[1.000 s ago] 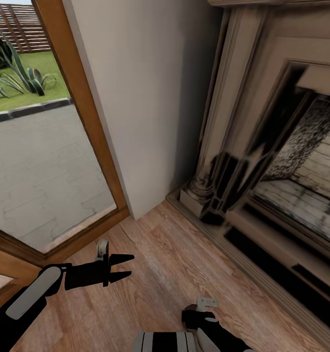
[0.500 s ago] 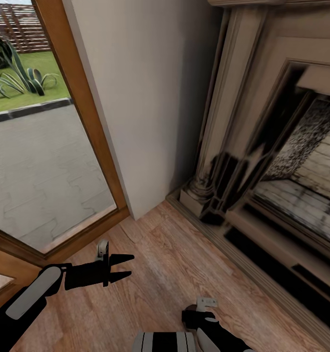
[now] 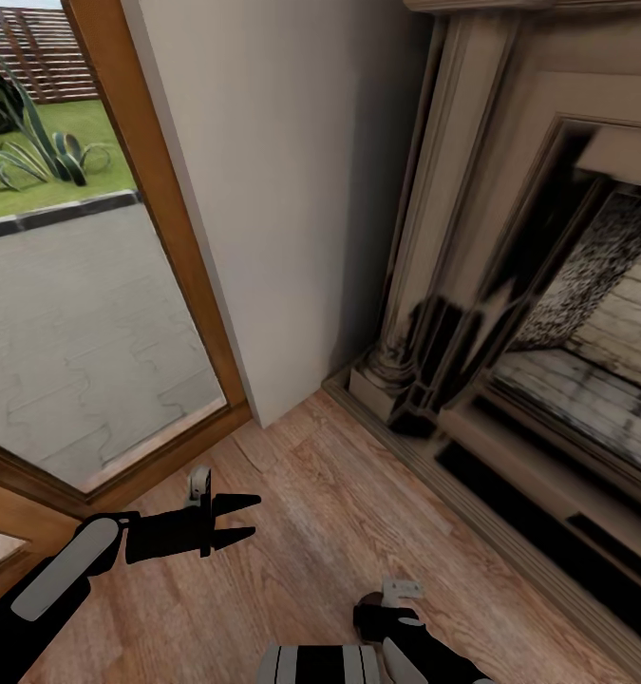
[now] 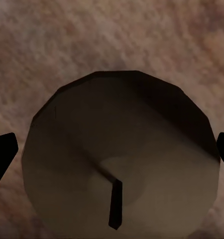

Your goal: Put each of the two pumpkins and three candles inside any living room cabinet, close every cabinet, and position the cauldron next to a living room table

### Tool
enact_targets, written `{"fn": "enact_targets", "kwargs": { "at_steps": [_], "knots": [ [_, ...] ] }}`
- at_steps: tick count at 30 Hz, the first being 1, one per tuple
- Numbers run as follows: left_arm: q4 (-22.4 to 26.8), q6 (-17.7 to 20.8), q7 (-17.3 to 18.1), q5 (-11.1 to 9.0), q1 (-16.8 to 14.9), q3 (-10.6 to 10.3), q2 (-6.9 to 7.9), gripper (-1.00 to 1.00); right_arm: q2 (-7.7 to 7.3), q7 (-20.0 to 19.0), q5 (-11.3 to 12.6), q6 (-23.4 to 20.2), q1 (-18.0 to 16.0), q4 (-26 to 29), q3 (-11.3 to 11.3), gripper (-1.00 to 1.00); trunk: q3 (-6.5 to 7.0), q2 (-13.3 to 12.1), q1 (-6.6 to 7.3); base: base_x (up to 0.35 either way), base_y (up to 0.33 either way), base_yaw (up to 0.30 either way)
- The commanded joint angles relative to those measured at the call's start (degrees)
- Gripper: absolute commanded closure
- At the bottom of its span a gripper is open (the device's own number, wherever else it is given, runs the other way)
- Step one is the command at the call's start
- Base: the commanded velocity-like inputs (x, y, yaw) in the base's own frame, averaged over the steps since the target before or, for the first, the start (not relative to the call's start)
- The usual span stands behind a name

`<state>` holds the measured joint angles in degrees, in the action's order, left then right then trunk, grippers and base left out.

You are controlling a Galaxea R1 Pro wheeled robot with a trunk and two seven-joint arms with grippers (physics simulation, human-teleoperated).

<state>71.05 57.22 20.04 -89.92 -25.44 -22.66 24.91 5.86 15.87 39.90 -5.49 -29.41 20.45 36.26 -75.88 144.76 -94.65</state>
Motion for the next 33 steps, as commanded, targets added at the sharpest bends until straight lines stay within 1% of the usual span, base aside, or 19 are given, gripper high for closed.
{"fn": "enact_targets", "kwargs": {
  "at_steps": [1,11,14,21,22,33],
  "knots": [
    [-0.03,-0.01,0.51,0.33,-0.05,-0.11,0.05,-1.00,-0.04,0.51,0.31,-0.28,-0.04,0.12,0.48,-1.00,-0.04,0.02,0.01,0.000,0.000,0.000],
    [-0.03,-0.01,0.49,0.34,-0.05,-0.11,0.05,-1.00,0.02,0.57,0.32,-0.48,-0.04,0.11,0.47,-1.00,-0.04,0.02,0.01,0.000,0.000,0.000],
    [-0.03,-0.01,0.49,0.35,-0.05,-0.11,0.05,-1.00,0.02,0.57,0.29,-0.48,-0.04,0.11,0.47,-1.00,-0.70,0.06,-0.07,0.000,0.000,0.000],
    [-0.11,-0.01,0.52,0.31,-0.05,-0.11,0.05,-1.00,0.02,0.57,0.27,-0.48,-0.04,0.11,0.47,-1.00,-0.70,0.06,-0.07,0.000,0.000,0.000],
    [-0.12,-0.01,0.52,0.30,-0.05,-0.11,0.05,-1.00,0.03,0.57,0.27,-0.48,-0.04,0.11,0.47,1.00,-0.70,0.06,-0.07,0.000,0.000,0.000],
    [-0.32,-0.01,0.51,0.28,-0.05,-0.11,0.05,-1.00,0.02,0.57,0.27,-0.75,-0.04,0.11,0.47,1.00,-0.70,0.06,-0.07,0.000,0.000,0.000]
  ]
}}
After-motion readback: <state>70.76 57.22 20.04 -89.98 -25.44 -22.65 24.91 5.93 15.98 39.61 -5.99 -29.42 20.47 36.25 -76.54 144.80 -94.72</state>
